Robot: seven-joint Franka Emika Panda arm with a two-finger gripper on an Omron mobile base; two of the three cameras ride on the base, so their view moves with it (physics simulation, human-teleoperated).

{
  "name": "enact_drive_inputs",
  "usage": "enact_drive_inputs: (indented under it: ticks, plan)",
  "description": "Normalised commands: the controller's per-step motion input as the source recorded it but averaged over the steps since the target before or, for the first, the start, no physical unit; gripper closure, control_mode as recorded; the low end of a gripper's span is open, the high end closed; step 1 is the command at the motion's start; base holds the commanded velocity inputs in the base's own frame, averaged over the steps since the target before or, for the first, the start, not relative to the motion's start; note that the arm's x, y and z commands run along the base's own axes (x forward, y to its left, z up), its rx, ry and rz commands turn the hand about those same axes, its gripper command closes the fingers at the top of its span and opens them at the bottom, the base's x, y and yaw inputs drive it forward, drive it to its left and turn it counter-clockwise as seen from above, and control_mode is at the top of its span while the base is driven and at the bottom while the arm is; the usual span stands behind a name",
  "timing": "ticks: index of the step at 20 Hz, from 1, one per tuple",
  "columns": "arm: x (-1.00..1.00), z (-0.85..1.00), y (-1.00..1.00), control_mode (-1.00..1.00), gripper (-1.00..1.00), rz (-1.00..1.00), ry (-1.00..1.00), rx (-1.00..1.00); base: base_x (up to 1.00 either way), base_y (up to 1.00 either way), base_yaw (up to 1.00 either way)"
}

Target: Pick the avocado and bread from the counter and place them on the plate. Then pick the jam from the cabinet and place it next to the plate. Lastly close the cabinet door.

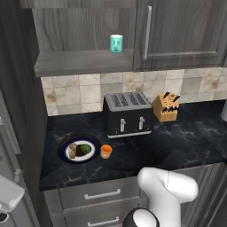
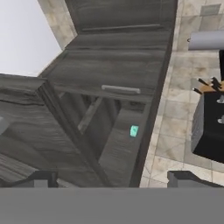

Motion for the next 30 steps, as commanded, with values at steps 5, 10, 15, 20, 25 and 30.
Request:
enact_drive_inputs:
  ticks: [5,10,15,20,25,30]
  plan:
    - [0.16,0.02,0.47,-1.0,-1.0,-0.09,0.2,-0.11,0.0,0.0,0.0]
    - [0.05,0.01,0.6,-1.0,-1.0,-0.1,0.24,-0.12,0.0,0.0,0.0]
    - [0.0,0.02,0.63,-1.0,-1.0,-0.12,0.23,-0.13,0.0,0.0,0.0]
    - [0.0,0.22,0.57,-1.0,-1.0,-0.12,0.22,-0.11,0.0,0.0,0.0]
    - [0.0,0.57,0.36,-1.0,-1.0,-0.11,0.15,-0.07,0.0,0.0,0.0]
    - [0.0,0.73,0.34,-1.0,-1.0,-0.1,0.12,-0.08,0.0,0.0,0.0]
